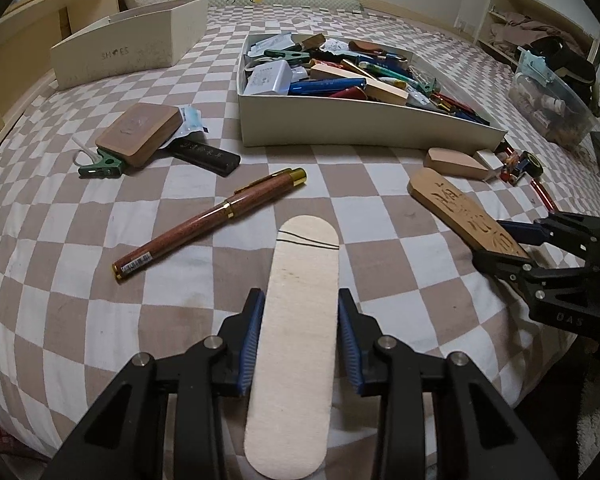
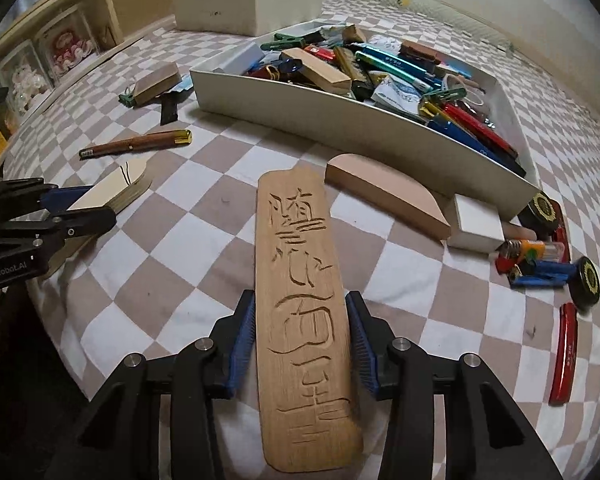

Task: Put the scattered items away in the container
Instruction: 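Close the left tool on the pale board while the right tool grips the carved plaque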

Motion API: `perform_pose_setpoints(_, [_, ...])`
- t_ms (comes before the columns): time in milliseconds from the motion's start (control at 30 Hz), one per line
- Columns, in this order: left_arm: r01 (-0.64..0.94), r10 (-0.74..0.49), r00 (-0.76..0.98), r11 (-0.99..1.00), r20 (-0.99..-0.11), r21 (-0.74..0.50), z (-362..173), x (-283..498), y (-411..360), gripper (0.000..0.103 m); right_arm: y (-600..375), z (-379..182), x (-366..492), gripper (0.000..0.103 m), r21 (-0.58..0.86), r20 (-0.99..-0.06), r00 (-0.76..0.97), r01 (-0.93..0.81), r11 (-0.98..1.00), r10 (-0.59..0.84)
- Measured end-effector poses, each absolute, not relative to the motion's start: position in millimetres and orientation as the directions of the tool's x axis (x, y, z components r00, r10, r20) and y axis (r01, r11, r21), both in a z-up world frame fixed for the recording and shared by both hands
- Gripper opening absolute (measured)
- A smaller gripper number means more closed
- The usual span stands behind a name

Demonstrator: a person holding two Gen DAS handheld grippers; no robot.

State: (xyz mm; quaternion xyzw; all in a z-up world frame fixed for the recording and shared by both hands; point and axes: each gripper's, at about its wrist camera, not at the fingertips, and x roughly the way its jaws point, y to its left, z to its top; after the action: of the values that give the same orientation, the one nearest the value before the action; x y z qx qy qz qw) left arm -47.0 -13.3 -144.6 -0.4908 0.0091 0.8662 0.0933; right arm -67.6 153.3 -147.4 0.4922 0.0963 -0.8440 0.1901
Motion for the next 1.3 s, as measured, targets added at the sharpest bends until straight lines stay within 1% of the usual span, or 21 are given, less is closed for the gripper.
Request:
perform_pose_setpoints(233, [-0.151,0.141,-0.5,-0.986,-0.854,-0.074,-140.0,-41.1,-11.8,0.035,158.9,-140.0,-56.7,0.044,0.043,-0.859,-0.468,0.339,-0.94,-0.208])
perform_pose_setpoints(333, [-0.142,0.133,-0.495,-0.987,-0.859,-0.071,-137.1,-39.4,-9.0,0.035,162.1,-136.6,-52.5,0.044,0.074,-0.853,-0.471,0.315,-0.946,-0.224])
perform_pose_setpoints(633, [-0.142,0.161,-0.488,-0.984,-0.858,-0.103,-130.5,-32.8,-1.3,0.035,179.0,-121.4,-36.7,0.044,0.148,-0.83,-0.494,0.251,-0.957,-0.258])
perform_pose_setpoints(1033, [-0.177,0.208,-0.503,-0.975,-0.839,-0.136,-113.3,-28.0,9.9,0.035,184.4,-100.3,-17.5,0.044,0.185,-0.799,-0.526,0.244,-0.952,-0.29])
perform_pose_setpoints(1300, [-0.193,0.224,-0.567,-0.972,-0.793,-0.137,-82.5,-45.7,13.4,0.035,192.9,-72.8,-28.1,0.044,0.179,-0.757,-0.585,0.24,-0.954,-0.29])
